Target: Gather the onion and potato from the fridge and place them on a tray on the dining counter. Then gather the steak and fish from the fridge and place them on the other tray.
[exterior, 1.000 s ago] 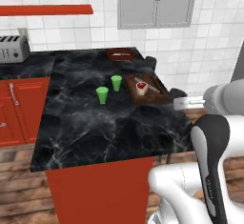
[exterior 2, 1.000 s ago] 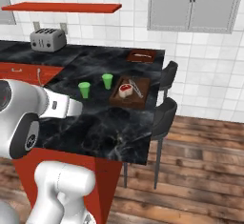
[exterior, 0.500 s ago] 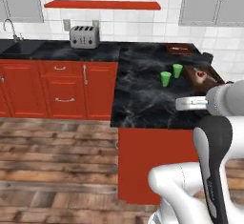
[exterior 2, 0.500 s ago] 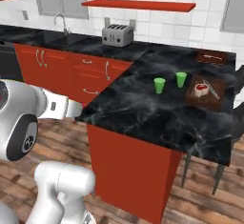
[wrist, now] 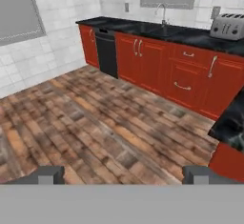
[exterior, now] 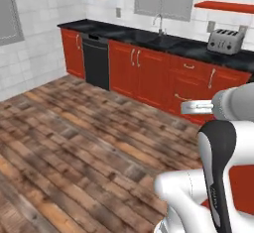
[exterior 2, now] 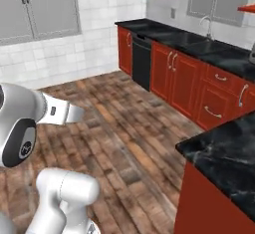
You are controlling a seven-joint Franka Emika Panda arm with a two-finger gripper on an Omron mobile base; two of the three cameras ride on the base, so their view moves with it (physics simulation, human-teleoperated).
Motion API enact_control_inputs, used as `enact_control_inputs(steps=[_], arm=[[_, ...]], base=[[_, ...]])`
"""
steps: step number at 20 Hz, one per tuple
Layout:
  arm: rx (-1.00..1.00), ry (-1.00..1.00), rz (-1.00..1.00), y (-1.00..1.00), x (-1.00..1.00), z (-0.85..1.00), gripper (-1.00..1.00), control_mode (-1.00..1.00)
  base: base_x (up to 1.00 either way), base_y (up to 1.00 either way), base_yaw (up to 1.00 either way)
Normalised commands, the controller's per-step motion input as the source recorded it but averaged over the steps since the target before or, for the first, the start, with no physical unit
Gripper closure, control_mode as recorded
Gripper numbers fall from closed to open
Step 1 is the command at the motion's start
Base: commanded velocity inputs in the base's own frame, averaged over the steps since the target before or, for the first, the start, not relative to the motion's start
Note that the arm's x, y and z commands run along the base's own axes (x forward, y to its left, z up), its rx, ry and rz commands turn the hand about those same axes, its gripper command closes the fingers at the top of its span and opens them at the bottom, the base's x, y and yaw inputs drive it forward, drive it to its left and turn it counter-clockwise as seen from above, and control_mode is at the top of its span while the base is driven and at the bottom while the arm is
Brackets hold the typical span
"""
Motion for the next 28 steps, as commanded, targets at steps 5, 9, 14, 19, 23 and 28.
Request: enact_control_inputs(steps=[5, 9, 14, 19, 23, 28], arm=[[0.00, 0.00, 0.00, 0.00, 0.00, 0.00, -1.00, 1.00], [0.00, 0.00, 0.00, 0.00, 0.00, 0.00, -1.00, 1.00], [0.00, 0.00, 0.00, 0.00, 0.00, 0.00, -1.00, 1.00], [0.00, 0.00, 0.00, 0.00, 0.00, 0.00, -1.00, 1.00], [0.00, 0.00, 0.00, 0.00, 0.00, 0.00, -1.00, 1.00], [0.00, 0.00, 0.00, 0.00, 0.00, 0.00, -1.00, 1.00]], base=[[0.79, 0.36, 0.70], [1.00, 0.20, 0.45], [1.00, 0.06, 0.24], [1.00, -0.19, 0.18], [1.00, -0.45, 0.23], [1.00, -0.57, 0.28]])
